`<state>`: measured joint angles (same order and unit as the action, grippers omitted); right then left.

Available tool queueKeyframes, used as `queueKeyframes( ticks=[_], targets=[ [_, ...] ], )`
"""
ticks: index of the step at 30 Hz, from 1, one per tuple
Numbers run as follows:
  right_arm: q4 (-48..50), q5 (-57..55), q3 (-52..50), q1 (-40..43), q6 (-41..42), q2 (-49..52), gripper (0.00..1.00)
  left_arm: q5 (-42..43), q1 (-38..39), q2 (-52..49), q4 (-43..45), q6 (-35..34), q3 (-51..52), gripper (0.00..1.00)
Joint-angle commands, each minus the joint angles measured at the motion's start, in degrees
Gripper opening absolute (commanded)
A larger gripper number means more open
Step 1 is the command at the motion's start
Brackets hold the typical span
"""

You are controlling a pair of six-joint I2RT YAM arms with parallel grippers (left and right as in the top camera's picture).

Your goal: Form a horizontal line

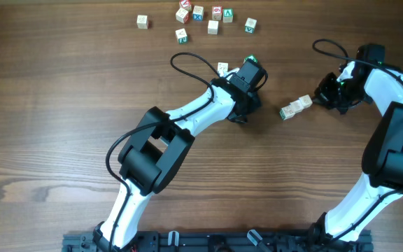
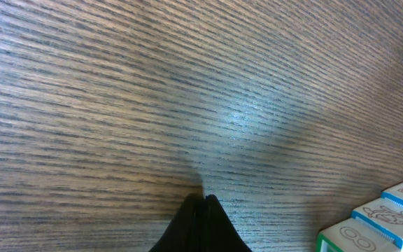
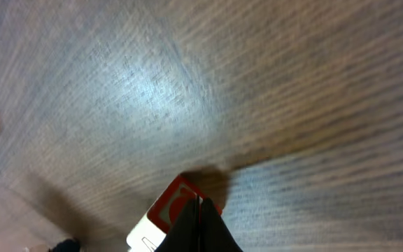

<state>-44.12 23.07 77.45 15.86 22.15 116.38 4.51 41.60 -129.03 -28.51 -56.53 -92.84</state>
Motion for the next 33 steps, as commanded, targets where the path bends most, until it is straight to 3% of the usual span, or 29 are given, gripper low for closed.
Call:
queueKeyframes(
  ticks=[1,12,27,33],
  targets=[
    [-1.1,1.4,0.9,-0.3,-1.2,-0.2,0.05,-3.5,-0.7,-2.0,-1.8,-0.7,2.0,0.04],
    [-3.3,1.5,0.9,-0.3,-1.0,-0.2,0.04,-3.5,-0.7,-2.0,-2.0,-0.8,2.0,0.04],
    [-3.4,1.4,0.9,-0.3,-1.0,-0.2,0.04,21.6,-0.3,-2.0,-0.9,-0.7,2.0,0.04],
    [-3.4,1.4,0.9,-0.3,-1.0,-0.2,0.05,23.6,0.8,-2.0,2.0,-0.8,2.0,0.04]
  ],
)
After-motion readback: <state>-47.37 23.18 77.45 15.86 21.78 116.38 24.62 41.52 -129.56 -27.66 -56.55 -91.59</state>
